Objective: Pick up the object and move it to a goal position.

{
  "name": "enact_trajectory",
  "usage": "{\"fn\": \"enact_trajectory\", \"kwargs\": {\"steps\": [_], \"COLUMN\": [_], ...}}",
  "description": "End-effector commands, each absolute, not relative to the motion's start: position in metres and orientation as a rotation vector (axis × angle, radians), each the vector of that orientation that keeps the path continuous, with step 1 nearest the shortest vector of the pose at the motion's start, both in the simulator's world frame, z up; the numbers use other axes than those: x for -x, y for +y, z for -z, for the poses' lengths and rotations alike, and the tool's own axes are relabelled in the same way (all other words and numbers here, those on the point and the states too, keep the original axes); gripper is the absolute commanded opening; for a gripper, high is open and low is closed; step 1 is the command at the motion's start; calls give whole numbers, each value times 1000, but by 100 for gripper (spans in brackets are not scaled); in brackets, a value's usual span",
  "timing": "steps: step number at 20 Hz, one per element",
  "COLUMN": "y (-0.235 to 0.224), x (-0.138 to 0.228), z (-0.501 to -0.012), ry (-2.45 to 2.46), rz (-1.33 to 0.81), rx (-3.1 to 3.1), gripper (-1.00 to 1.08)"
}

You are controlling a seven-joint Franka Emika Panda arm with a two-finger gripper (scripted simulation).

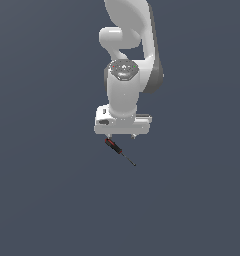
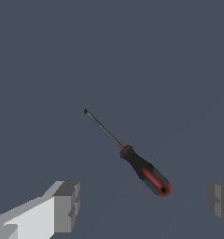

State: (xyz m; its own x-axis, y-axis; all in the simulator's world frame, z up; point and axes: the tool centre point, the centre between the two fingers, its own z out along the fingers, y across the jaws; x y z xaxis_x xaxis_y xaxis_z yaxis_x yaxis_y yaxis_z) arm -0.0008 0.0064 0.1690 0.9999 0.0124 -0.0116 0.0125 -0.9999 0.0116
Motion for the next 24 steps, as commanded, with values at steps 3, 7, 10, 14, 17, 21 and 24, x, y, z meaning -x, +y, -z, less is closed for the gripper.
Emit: {"fn": "enact_trajectory", "kwargs": {"steps": [3,7,10,14,17,21,24], "y": [7,10,12,12,12,11,10], "x": [0,-5,-8,-8,-8,-7,-7], "z": [-170,-175,-178,-178,-177,-173,-167], "ry": [20,26,29,29,42,89,147], "rz": [14,-15,-34,-34,-34,-33,-31], "rx": [-3132,-3148,-3158,-3158,-3158,-3154,-3149], "gripper": [100,100,100,100,100,100,100]}}
